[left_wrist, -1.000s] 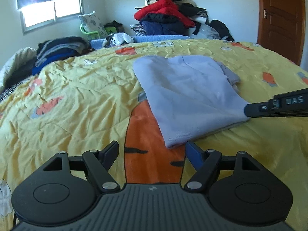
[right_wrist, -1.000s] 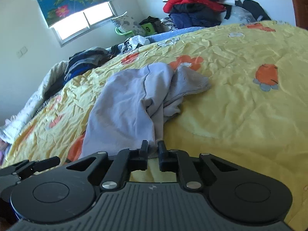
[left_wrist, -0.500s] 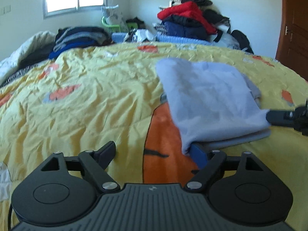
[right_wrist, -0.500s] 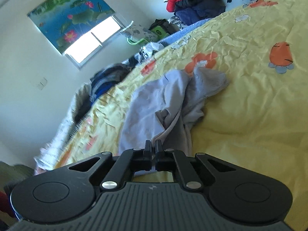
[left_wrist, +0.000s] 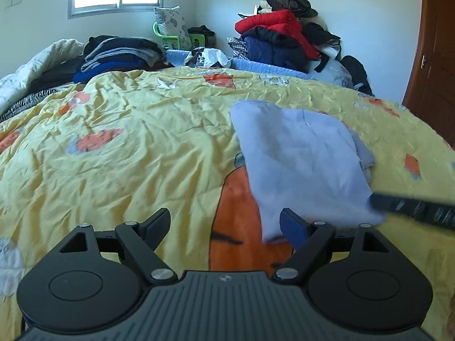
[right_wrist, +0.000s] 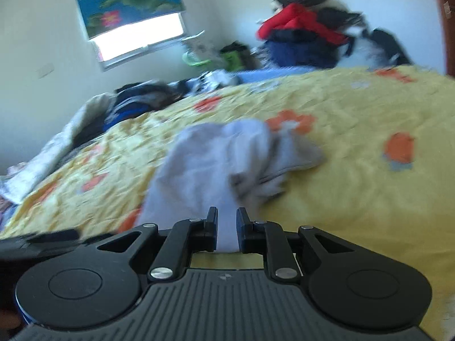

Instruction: Fold small clothes

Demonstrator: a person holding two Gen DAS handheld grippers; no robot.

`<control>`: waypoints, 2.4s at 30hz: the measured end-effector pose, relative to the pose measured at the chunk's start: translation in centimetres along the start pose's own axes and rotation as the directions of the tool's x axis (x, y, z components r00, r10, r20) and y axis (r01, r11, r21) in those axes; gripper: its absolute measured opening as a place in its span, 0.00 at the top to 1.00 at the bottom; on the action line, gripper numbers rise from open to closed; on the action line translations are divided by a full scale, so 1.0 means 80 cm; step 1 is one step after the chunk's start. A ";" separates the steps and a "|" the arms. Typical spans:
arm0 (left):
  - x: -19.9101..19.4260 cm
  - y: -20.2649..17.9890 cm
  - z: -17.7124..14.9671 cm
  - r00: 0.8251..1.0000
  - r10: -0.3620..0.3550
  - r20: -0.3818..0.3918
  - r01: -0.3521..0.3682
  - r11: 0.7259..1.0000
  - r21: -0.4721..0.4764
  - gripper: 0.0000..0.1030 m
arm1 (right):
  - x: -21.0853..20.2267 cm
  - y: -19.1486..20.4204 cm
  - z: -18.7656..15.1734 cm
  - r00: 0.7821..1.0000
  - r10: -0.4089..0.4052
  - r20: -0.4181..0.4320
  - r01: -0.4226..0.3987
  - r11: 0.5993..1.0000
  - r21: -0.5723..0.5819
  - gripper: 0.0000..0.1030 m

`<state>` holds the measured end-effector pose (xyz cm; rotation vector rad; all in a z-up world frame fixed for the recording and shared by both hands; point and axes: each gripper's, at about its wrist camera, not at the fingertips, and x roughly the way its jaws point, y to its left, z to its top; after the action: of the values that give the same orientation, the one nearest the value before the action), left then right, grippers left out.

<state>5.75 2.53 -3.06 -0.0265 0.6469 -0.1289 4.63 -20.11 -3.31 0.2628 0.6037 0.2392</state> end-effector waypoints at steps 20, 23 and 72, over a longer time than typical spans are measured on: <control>-0.004 -0.006 -0.040 0.998 0.018 -0.055 -0.018 1.000 -0.001 0.18 | -0.020 0.032 -0.052 0.989 -0.135 -0.056 0.124 0.979 -0.159 0.26; -0.008 -0.004 -0.046 0.998 0.026 -0.049 -0.026 1.000 0.001 0.14 | -0.024 0.031 -0.059 0.988 -0.143 -0.061 0.132 0.978 -0.158 0.21; -0.021 0.003 -0.072 0.992 0.124 -0.011 -0.125 0.992 -0.028 0.00 | -0.023 0.032 -0.079 0.968 -0.248 -0.047 0.239 0.960 -0.148 0.01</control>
<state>0.94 3.11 -6.67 -0.0127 0.6583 0.0005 -0.87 -17.17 -6.57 0.0426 0.6743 0.0519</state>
